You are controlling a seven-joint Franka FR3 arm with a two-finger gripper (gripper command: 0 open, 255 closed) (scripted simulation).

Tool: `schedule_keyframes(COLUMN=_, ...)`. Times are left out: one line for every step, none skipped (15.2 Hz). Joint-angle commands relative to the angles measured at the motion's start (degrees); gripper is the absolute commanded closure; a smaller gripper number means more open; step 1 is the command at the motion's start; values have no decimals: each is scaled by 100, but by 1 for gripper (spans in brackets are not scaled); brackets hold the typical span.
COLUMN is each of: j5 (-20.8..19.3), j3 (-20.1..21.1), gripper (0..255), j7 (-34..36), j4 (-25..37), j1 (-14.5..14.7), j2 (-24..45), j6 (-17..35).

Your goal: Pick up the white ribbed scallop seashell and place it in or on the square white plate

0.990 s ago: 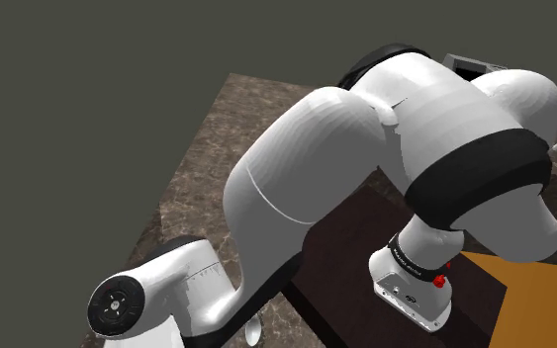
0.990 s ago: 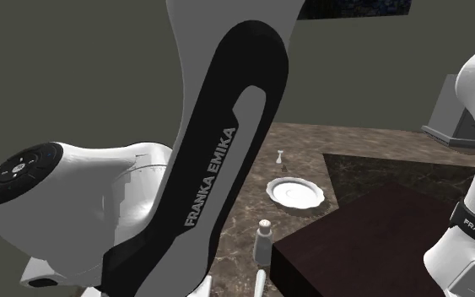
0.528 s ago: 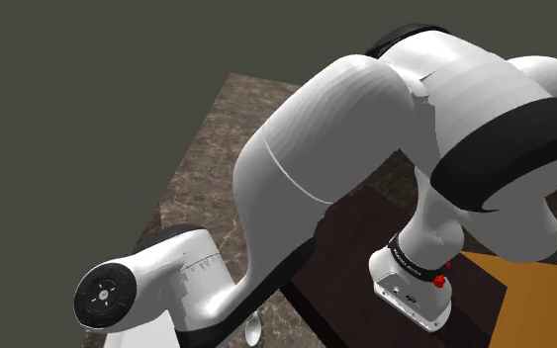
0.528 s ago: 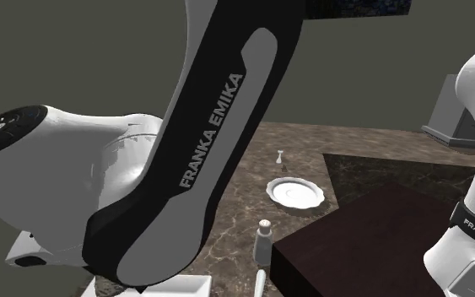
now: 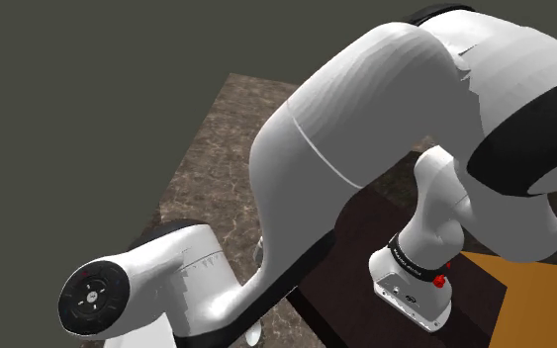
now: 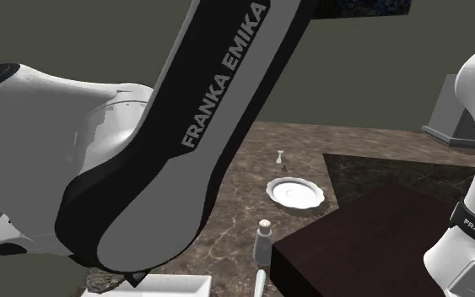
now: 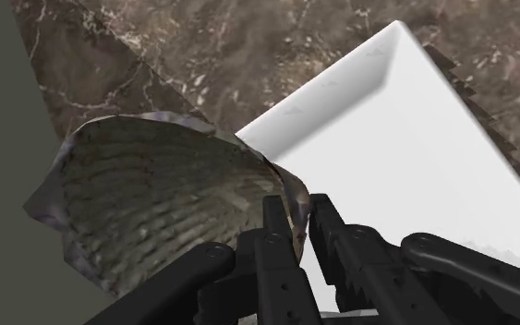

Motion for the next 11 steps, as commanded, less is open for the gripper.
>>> schedule_keyframes(j5=-15, j3=41, gripper=255, j7=216, j4=-131, j1=177, j2=-100, j6=-43)
schedule_keyframes(j5=-14, j3=71, gripper=255, j7=333, j4=-174, j1=277, j2=-140, j6=-82)
schedule_keyframes(j5=-11, j3=103, gripper=255, j7=448, j4=-211, j1=375, j2=-178, j6=-123)
schedule_keyframes(j5=-6, j3=137, gripper=255, j7=563, j4=-241, j1=473, j2=-211, j6=-167)
schedule_keyframes(j5=2, j3=173, gripper=255, j7=675, j4=-264, j1=569, j2=-241, j6=-214)
schedule_keyframes(j5=11, j3=211, gripper=255, j7=787, j4=-281, j1=664, j2=-267, j6=-263)
schedule_keyframes(j5=19, j3=237, gripper=255, j7=862, j4=-288, j1=728, j2=-282, j6=-298)
schedule_keyframes(j5=7, j3=231, gripper=255, j7=884, j4=-275, j1=730, j2=-217, j6=-248)
schedule_keyframes(j5=-4, j3=225, gripper=255, j7=907, j4=-263, j1=732, j2=-152, j6=-198)
schedule_keyframes(j5=-16, j3=220, gripper=255, j7=929, j4=-246, j1=734, j2=-85, j6=-149)
schedule_keyframes(j5=-27, j3=214, gripper=255, j7=950, j4=-230, j1=737, j2=-18, j6=-101)
